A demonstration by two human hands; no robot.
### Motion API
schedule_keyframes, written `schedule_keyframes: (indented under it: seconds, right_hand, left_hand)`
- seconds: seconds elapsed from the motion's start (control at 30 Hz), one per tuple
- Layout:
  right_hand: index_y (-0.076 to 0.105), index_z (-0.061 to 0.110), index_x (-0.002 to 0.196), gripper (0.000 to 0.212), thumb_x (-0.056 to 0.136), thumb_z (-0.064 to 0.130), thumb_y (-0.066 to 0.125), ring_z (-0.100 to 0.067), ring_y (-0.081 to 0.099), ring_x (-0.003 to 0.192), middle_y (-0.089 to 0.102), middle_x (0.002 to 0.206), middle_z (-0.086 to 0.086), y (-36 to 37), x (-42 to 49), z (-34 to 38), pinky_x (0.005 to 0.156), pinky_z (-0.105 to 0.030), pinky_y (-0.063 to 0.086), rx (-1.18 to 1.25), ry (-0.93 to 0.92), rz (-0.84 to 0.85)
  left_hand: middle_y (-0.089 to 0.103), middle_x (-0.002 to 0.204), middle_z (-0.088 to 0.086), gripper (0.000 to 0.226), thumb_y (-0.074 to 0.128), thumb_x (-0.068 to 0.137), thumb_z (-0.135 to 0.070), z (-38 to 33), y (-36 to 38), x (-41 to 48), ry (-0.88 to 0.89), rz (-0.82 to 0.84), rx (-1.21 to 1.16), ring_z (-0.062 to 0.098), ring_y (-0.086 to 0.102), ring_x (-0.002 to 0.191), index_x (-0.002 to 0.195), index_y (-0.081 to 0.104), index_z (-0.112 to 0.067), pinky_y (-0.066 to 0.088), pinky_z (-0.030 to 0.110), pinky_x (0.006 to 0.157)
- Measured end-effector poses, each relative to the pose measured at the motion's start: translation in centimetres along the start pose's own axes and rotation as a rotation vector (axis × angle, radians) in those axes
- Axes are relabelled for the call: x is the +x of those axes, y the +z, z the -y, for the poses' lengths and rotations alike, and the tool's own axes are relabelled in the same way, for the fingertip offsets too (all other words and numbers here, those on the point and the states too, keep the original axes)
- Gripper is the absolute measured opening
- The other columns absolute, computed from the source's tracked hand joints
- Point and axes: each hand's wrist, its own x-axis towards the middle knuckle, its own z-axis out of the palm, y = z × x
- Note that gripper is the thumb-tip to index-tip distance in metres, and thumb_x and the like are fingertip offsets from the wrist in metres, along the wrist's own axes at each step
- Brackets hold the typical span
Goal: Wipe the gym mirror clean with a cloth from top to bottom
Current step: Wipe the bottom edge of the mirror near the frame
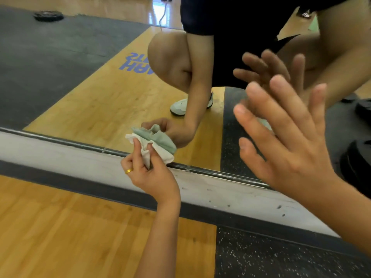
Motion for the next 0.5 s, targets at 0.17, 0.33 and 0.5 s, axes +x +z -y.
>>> schedule_keyframes:
  seconds: [0.17,0.33,0.5]
  right_hand:
    - [0.055,0.005,0.147,0.055,0.094,0.014,0.067,-0.040,0.034,0.147,0.039,0.158,-0.016,2.5,-0.9,0.2,0.126,-0.055,0.006,-0.013,0.076,0.017]
    - [0.056,0.007,0.146,0.052,0.096,0.013,0.064,-0.038,0.035,0.146,0.038,0.158,-0.012,3.7,-1.1,-0.4,0.127,-0.052,0.007,-0.070,0.039,-0.024]
    - [0.064,0.006,0.139,0.045,0.094,0.012,0.061,-0.039,0.041,0.143,0.047,0.154,-0.013,4.6,-1.0,0.1,0.126,-0.054,0.012,-0.087,0.062,-0.132]
  left_hand:
    - [0.045,0.100,-0.009,0.036,0.068,0.096,-0.006,-0.1,0.3,-0.4,0.022,0.000,0.025,-0.003,0.058,0.093,0.131,0.066,-0.001,0.050,0.015,0.083]
    - [0.046,0.102,-0.010,0.033,0.071,0.095,-0.009,-1.0,-0.8,-2.9,0.069,0.190,0.009,0.014,0.055,0.084,0.128,0.069,-0.003,0.051,0.023,0.078]
    - [0.046,0.101,-0.009,0.030,0.071,0.094,-0.007,-1.2,-0.4,-3.1,0.107,0.220,0.023,0.014,0.053,0.077,0.124,0.069,-0.010,0.050,0.019,0.074]
